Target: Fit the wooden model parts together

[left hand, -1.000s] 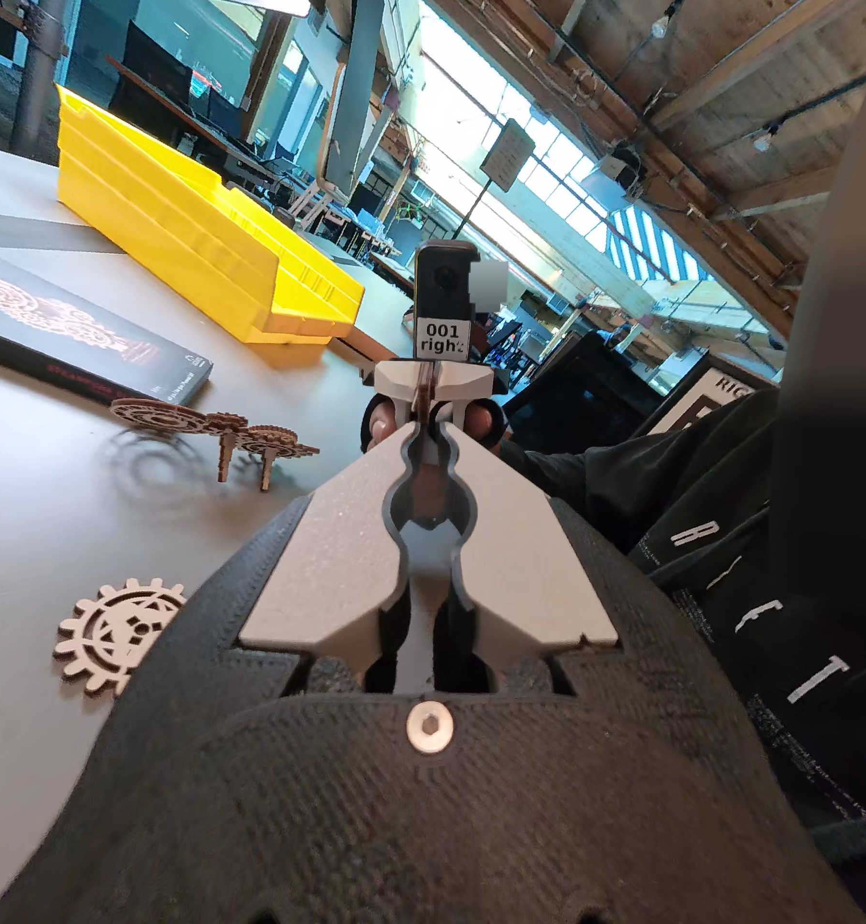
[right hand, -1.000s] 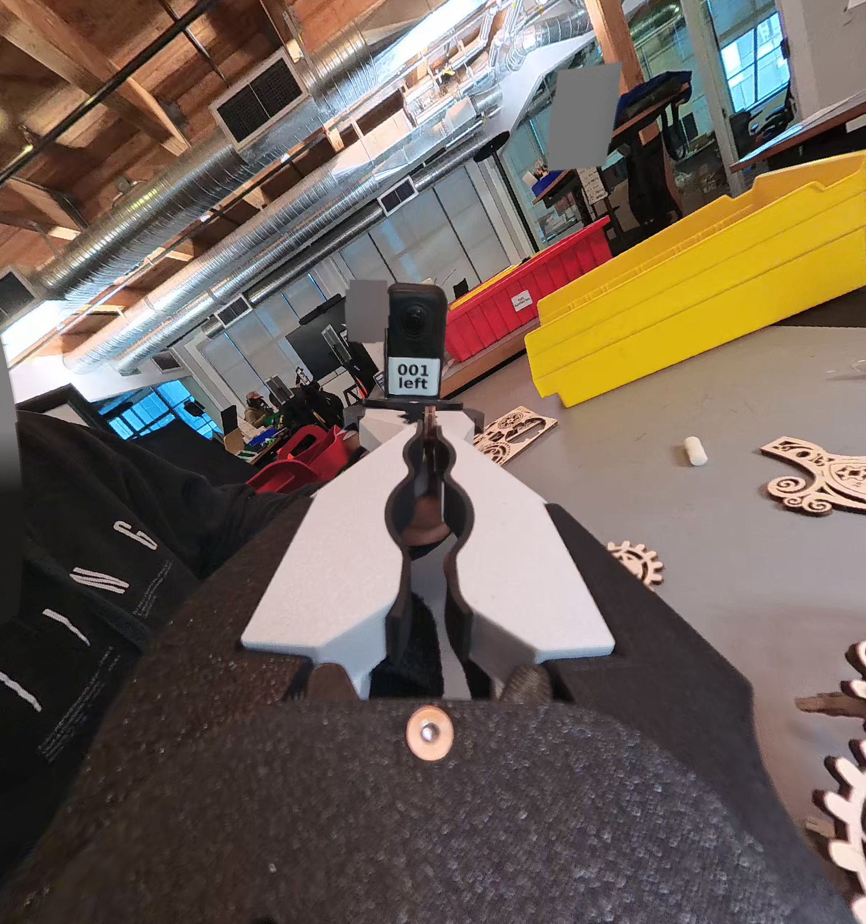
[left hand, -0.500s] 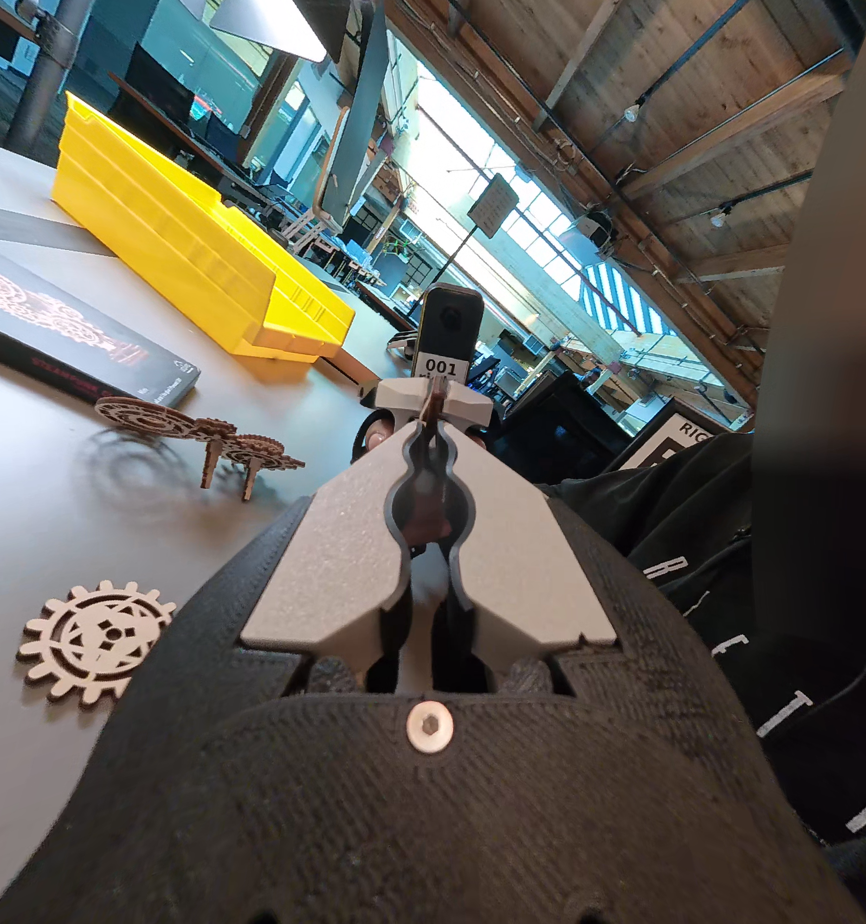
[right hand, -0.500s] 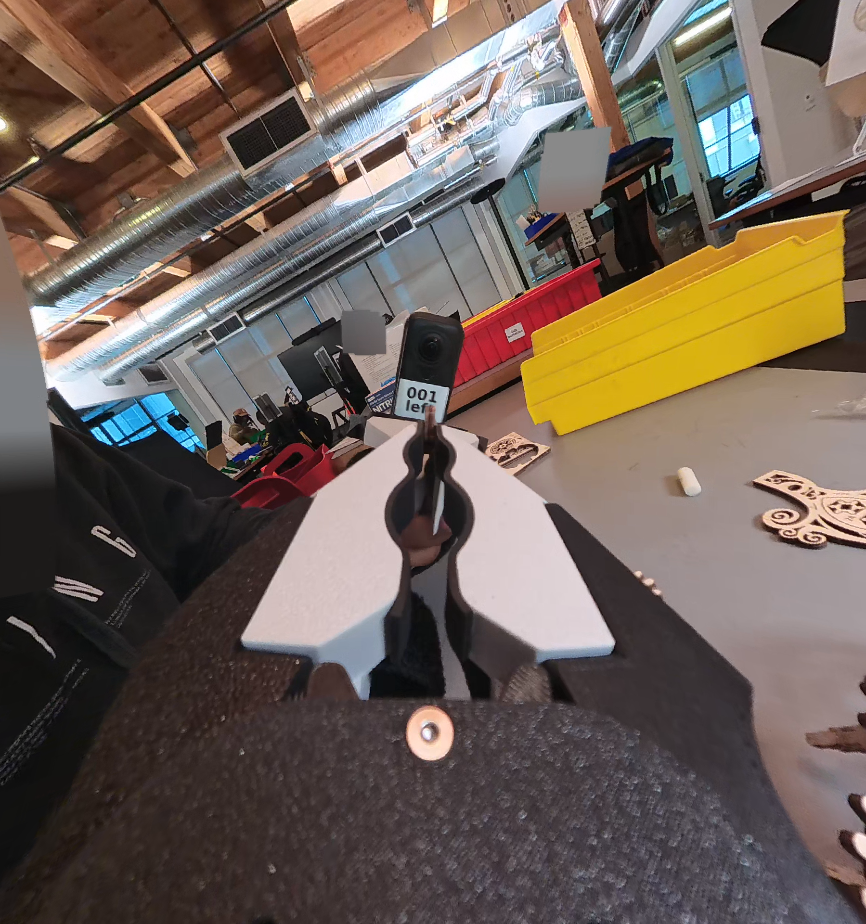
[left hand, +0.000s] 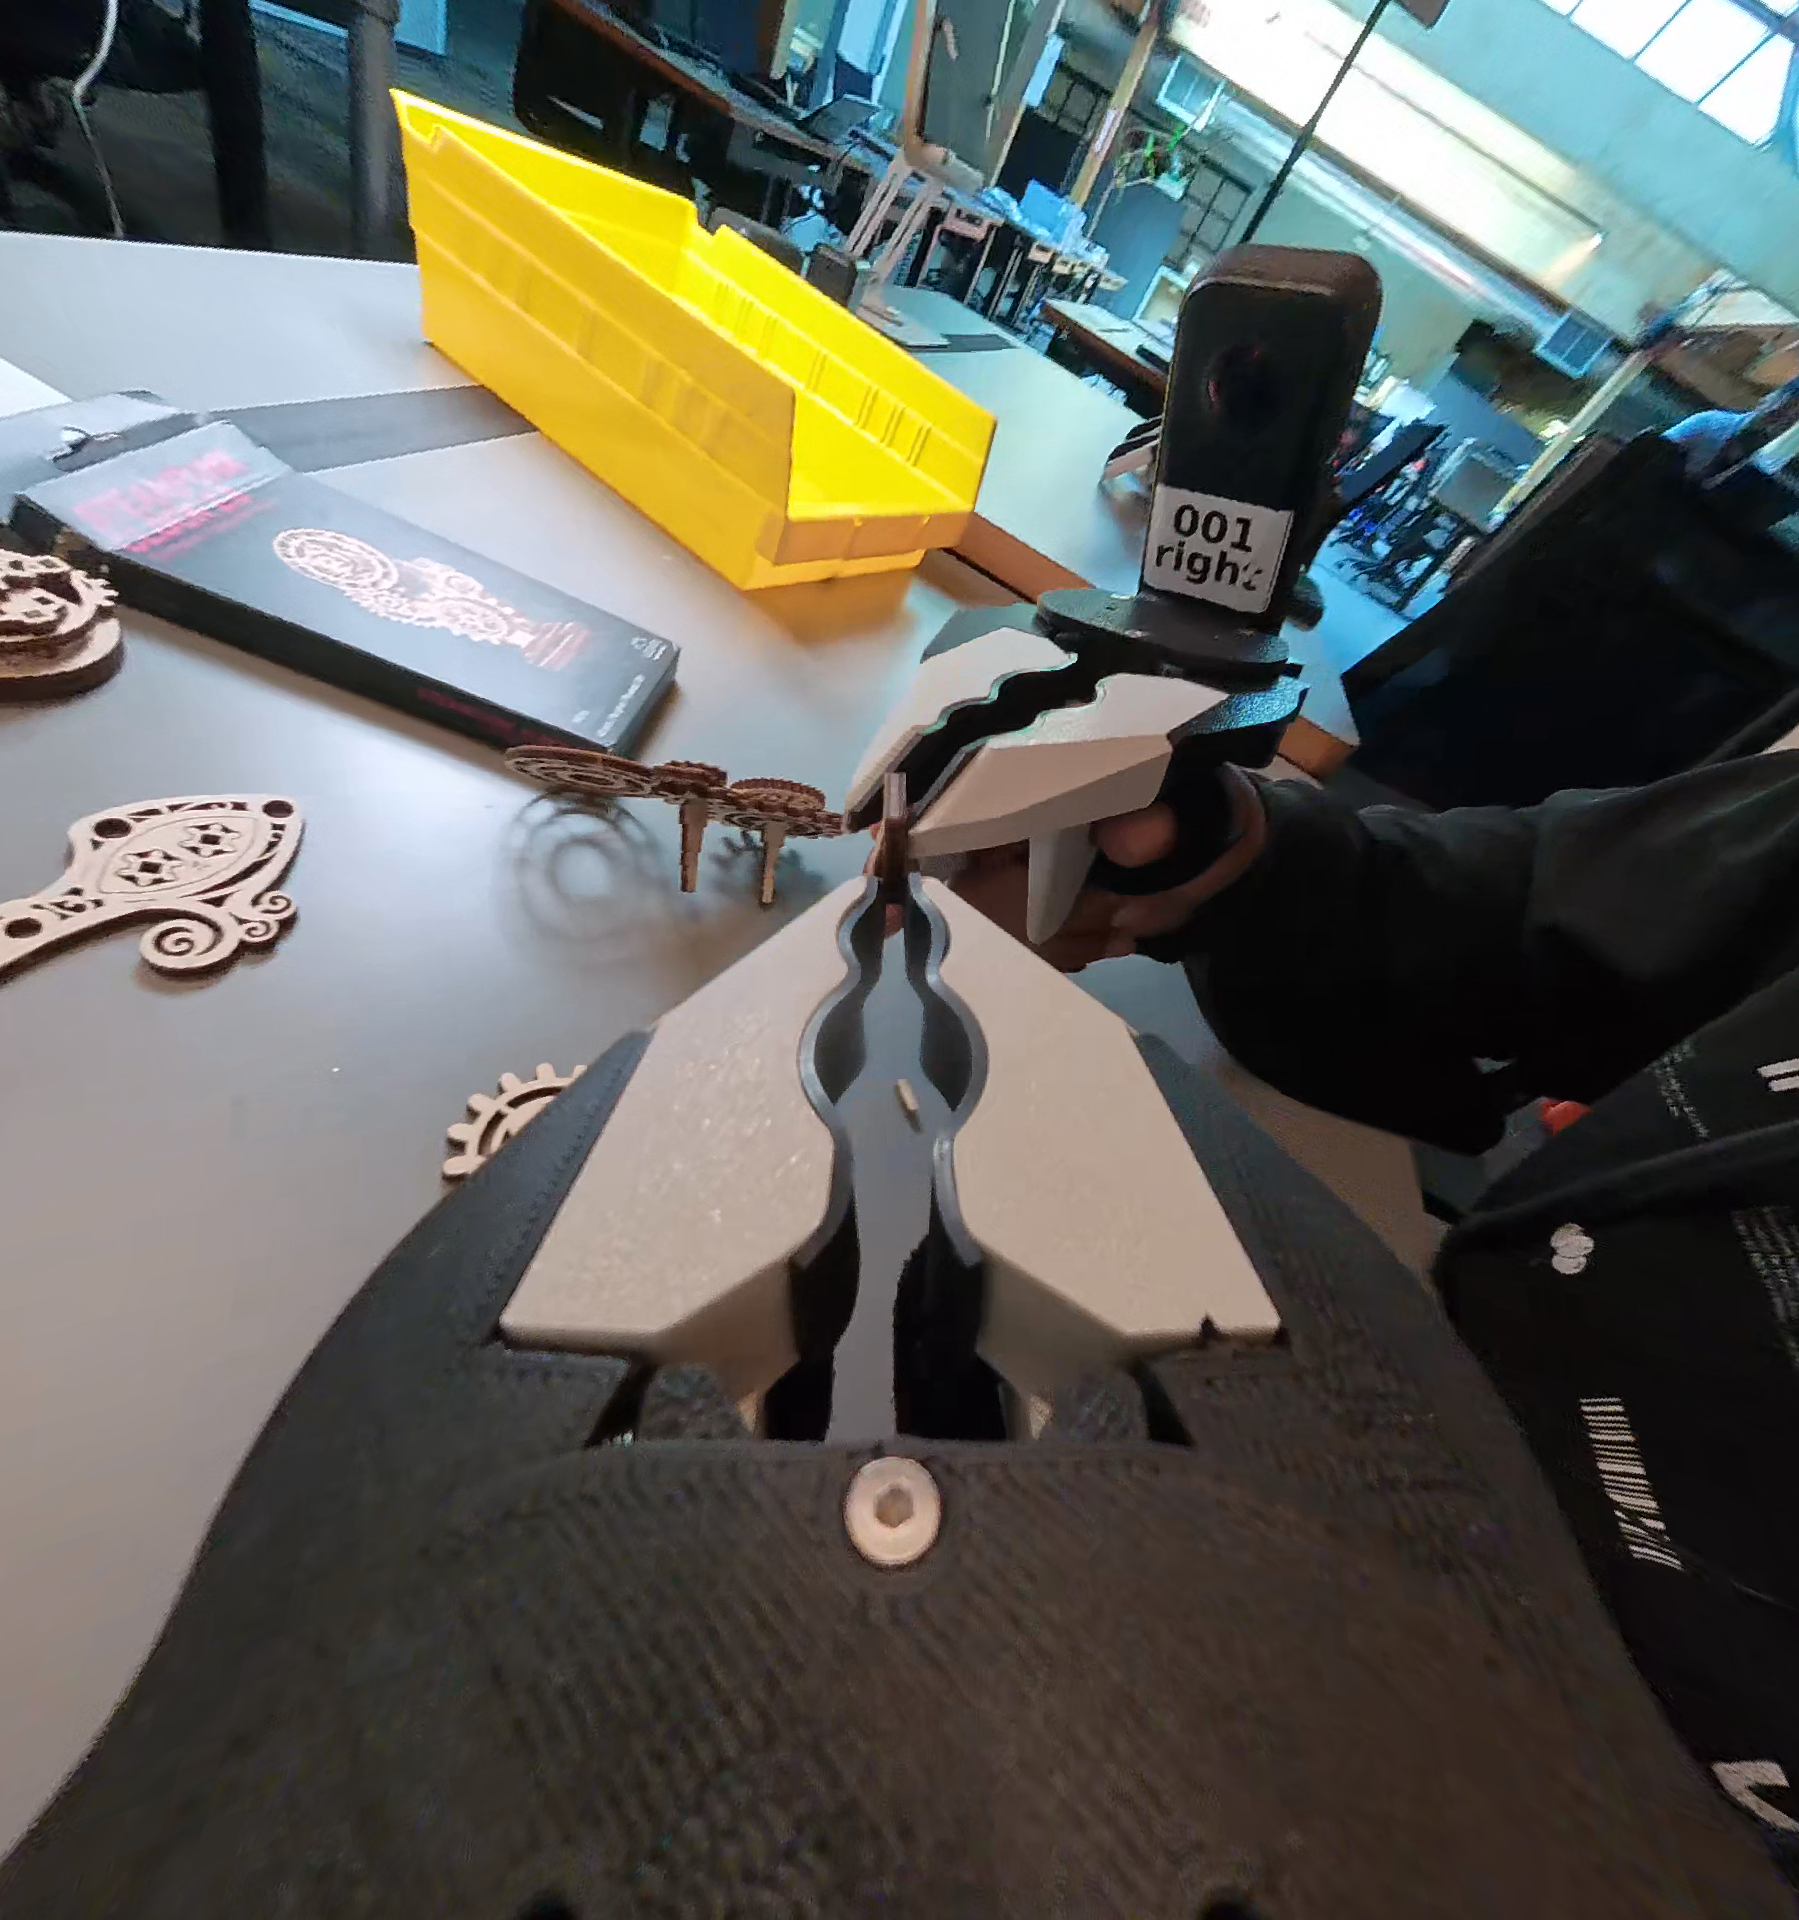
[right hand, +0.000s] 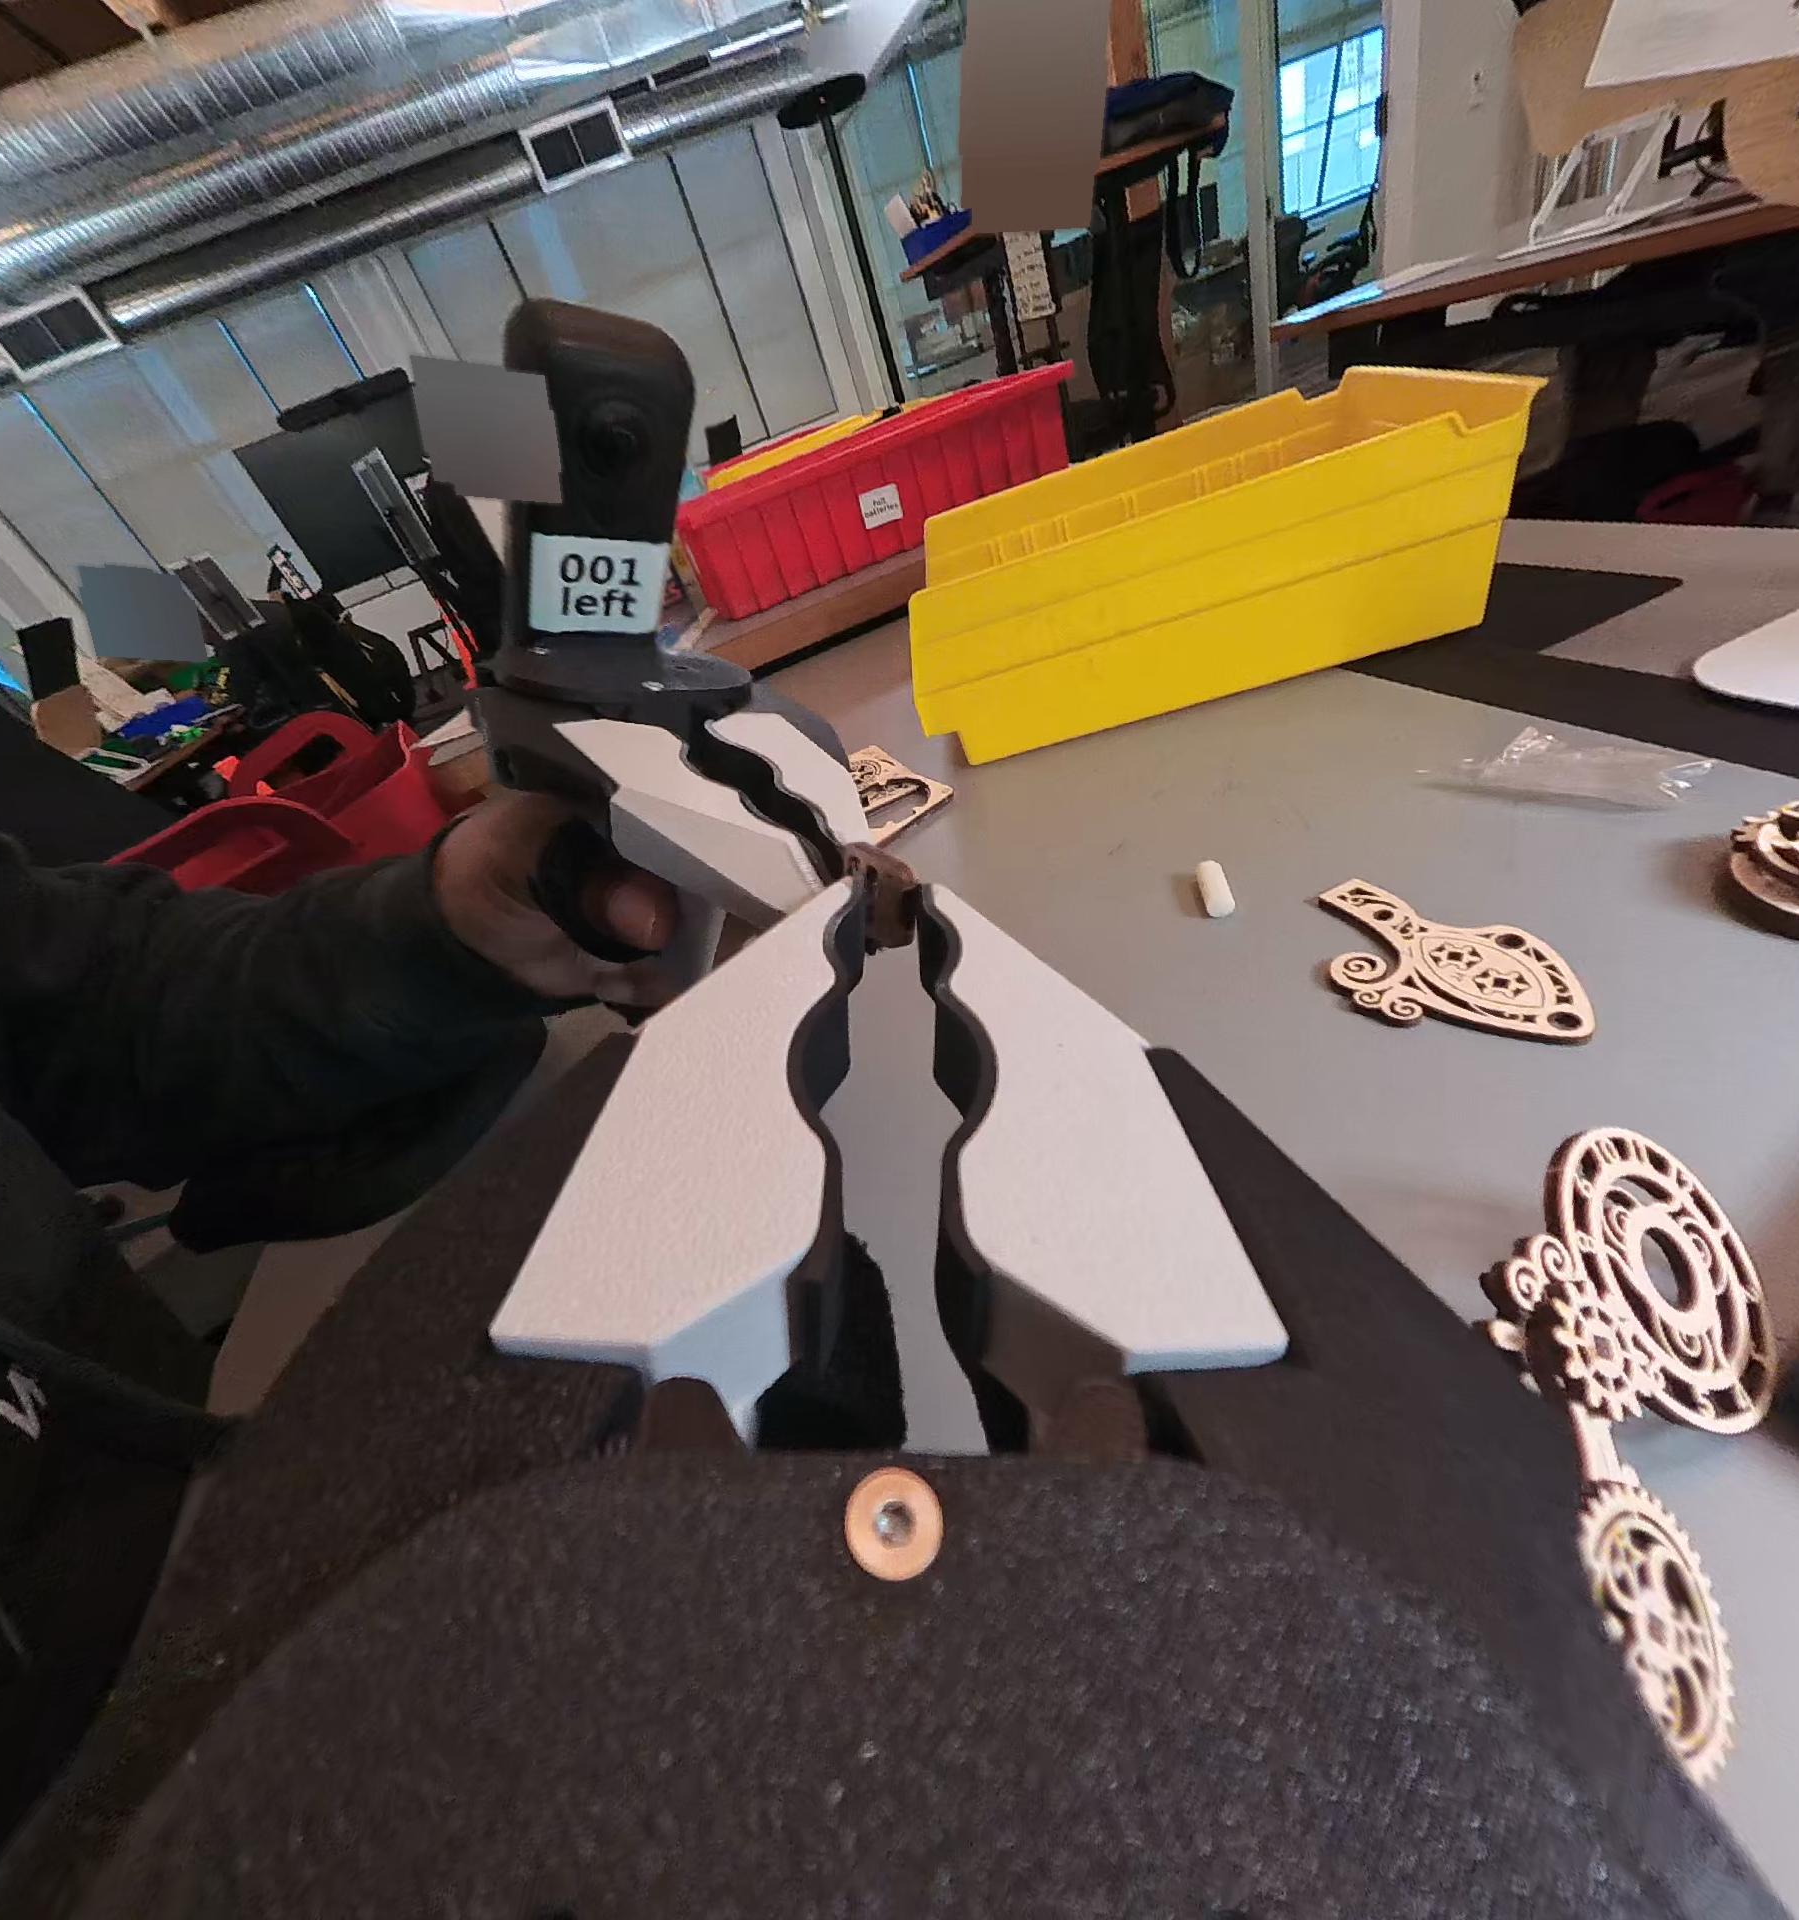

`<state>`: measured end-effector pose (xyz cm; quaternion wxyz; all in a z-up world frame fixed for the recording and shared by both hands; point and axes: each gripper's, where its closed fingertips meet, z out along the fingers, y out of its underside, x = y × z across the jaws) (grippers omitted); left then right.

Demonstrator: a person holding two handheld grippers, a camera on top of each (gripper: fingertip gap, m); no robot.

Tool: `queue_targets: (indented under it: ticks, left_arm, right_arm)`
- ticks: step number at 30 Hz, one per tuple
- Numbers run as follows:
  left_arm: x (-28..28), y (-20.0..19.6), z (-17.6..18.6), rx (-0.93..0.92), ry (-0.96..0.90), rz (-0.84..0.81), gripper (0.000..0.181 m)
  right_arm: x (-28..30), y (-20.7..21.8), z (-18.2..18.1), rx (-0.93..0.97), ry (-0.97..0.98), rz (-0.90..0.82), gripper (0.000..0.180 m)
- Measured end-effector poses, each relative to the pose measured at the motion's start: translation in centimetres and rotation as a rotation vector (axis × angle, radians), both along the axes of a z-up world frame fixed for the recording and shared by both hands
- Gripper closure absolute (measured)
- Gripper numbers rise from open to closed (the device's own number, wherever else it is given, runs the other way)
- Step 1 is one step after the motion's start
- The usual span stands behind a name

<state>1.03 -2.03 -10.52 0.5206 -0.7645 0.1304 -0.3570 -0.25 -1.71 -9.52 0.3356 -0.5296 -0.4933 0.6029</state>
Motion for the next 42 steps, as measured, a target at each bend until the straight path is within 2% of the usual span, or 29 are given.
queue_targets:
  ticks: [14, 24, 29, 33, 34, 35, 36, 37, 38, 40, 42]
  left_arm:
    - [-0.3, 0.2, -1.2, -0.033, 0.084, 0.037, 0.179]
    - [-0.1, 0.2, -1.1, 0.024, 0.199, 0.057, 0.179]
    - [0.1, 0.1, -0.7, 0.114, 0.312, 0.059, 0.179]
    - [0.7, -0.2, -0.9, 0.212, 0.494, 0.039, 0.181]
    - [3.0, -0.9, 0.5, 0.286, 0.424, -0.035, 0.181]
    - [5.5, -1.5, 1.2, 0.320, 0.420, -0.099, 0.181]
    - [6.4, -1.2, 1.1, 0.369, 0.570, -0.087, 0.181]
    - [5.7, -0.6, 1.7, 0.435, 0.684, -0.029, 0.181]
    - [4.1, -0.1, 1.8, 0.390, 0.639, 0.007, 0.181]
    - [0.5, 0.2, 2.4, 0.291, 0.385, 0.063, 0.181]
    - [-2.2, 0.3, 2.8, 0.266, 0.269, 0.119, 0.181]
  right_arm:
    - [-0.3, 0.2, -1.0, -0.007, -0.058, -0.003, 0.167]
    - [-0.3, 0.5, -1.0, -0.035, -0.076, -0.022, 0.169]
    - [-0.2, 0.5, -0.8, -0.131, -0.077, 0.003, 0.170]
    - [-0.1, 0.5, -1.1, -0.197, -0.085, -0.009, 0.170]
    - [-0.4, 1.0, -2.3, -0.197, -0.147, -0.062, 0.172]
    - [-0.9, 0.4, -4.5, -0.117, -0.224, -0.062, 0.174]
    - [-1.4, -1.7, -5.4, -0.162, -0.237, 0.016, 0.176]
    - [-1.8, -2.9, -3.9, -0.332, -0.166, 0.059, 0.179]
    - [-2.0, -2.6, -2.7, -0.375, -0.120, 0.046, 0.179]
    - [-1.8, 0.2, -2.0, -0.234, -0.106, -0.078, 0.179]
    - [-1.5, 1.5, -2.1, -0.234, -0.117, -0.107, 0.179]
